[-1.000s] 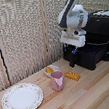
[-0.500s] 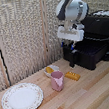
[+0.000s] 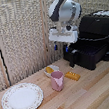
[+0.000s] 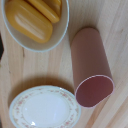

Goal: Please go towards the air fryer and gently seize its handle using your gripper. Slowly reveal the interior of the air fryer by pulling the handle outward. Head to the bowl filled with hot dogs and firmly but gently grasp it. Carefully place it inside the now-open air fryer.

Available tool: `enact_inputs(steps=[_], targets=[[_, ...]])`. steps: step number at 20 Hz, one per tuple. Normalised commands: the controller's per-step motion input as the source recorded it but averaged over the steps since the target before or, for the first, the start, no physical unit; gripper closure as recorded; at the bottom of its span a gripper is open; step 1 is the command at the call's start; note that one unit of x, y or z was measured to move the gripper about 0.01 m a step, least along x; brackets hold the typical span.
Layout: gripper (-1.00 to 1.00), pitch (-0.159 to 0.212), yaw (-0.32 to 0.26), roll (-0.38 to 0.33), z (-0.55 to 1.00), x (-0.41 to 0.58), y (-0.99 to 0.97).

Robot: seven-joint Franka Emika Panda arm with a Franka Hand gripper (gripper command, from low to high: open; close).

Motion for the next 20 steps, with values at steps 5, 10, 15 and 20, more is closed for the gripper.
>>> enact_inputs(steps=[5,10,15,20], targets=[[-1.0,-0.001,0.304,-0.017,-0.21,0.0,0.06],[-1.0,-0.024,0.26,-0.04,-0.3,0.0,0.16],[-1.0,-0.036,0.22,-0.107,-0.35,0.0,0.19],[-1.0,-0.037,0.227,-0.183,-0.32,0.0,0.05]])
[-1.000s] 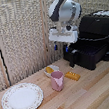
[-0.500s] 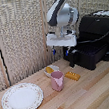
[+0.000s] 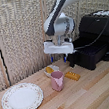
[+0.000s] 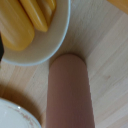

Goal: Please go towards the air fryer and gently seize its handle using your gripper. Slowly reveal the interior of the air fryer by pulling the handle outward. Head to the bowl filled with hot dogs and firmly but gently grasp it. Carefully place it inside the now-open air fryer.

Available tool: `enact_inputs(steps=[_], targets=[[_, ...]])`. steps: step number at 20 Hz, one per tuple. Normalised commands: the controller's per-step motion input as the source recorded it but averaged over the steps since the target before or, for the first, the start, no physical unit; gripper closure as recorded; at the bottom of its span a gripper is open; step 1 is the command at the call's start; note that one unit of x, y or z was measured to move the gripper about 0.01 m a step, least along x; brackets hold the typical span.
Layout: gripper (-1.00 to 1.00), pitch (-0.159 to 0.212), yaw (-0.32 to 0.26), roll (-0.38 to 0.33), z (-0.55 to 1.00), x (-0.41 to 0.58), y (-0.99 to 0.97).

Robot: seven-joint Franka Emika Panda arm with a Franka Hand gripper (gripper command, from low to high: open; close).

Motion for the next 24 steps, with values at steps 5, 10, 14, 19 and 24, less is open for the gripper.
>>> enact_inputs(steps=[5,10,14,19,24], targets=[[-1.0,-0.013,0.236,-0.196,-0.32,-0.019,0.0],[-1.0,-0.018,0.212,-0.197,-0.29,-0.009,0.0],[-1.0,-0.051,0.19,-0.183,-0.32,-0.072,-0.03],[1.0,-0.013,0.099,-0.093,-0.33,-0.001,-0.04],[1.0,0.002,0.03,-0.028,-0.18,0.035,0.03]])
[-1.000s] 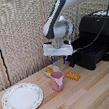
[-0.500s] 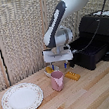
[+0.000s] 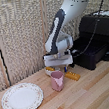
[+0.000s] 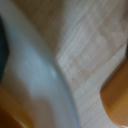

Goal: Please go towards the air fryer and gently seize its handle using your gripper. Slowly reveal the interior of the air fryer by pulling the handle outward. Head to the bowl filled with hot dogs and firmly but gently grasp it. Carefully place it inside the now-open air fryer.

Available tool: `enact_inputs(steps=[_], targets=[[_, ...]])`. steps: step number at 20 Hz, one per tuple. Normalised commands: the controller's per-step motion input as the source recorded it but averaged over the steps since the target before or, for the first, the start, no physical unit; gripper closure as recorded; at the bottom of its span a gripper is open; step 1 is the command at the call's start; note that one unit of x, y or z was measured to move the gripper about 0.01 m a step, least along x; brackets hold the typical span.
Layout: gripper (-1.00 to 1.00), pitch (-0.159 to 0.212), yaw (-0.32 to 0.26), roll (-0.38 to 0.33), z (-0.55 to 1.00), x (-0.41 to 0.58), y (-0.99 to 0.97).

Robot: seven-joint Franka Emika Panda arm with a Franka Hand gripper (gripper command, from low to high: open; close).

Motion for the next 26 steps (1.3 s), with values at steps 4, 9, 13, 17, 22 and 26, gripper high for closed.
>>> enact_inputs(steps=[4,9,13,17,22,26], targets=[[1.0,0.004,0.045,0.0,-0.04,0.004,0.05],[1.0,-0.017,0.002,0.0,0.01,-0.078,0.0],[1.0,-0.054,-0.039,0.018,0.19,-0.144,0.0],[1.0,-0.084,-0.037,0.003,0.6,-0.298,0.02],[1.0,-0.041,-0.064,0.03,0.86,-0.106,-0.02],[1.0,-0.054,-0.093,0.002,0.86,0.0,-0.11]])
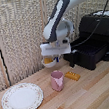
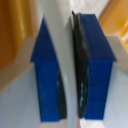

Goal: Please go towards the air fryer and gently seize its handle using your gripper. Slowly reveal the interior of the air fryer by pulling the handle outward. Head to the bowl filled with hot dogs and firmly but gently grasp it. Carefully place it inside the now-open air fryer.

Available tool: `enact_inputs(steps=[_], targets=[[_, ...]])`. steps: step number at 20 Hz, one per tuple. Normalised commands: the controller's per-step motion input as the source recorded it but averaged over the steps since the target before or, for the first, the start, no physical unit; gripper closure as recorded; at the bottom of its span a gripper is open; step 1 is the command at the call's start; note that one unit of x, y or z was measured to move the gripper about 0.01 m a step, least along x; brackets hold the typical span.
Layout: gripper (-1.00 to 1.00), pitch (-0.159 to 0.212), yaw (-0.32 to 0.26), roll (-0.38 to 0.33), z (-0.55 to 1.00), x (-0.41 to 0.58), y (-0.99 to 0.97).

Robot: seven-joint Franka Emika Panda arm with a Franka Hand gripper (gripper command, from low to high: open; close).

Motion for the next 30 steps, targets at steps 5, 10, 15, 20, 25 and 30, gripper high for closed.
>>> enact_inputs(steps=[5,10,15,20,25,30], targets=[[1.0,-0.035,-0.151,0.0,0.76,0.045,-0.27],[1.0,0.006,-0.22,-0.002,0.56,0.069,-0.46],[1.0,0.002,-0.237,0.005,0.45,0.0,-0.51],[1.0,0.006,-0.206,0.006,0.42,0.0,-0.61],[1.0,0.009,-0.174,0.013,0.29,-0.014,-0.69],[1.0,0.0,-0.188,0.022,0.01,-0.038,-0.66]])
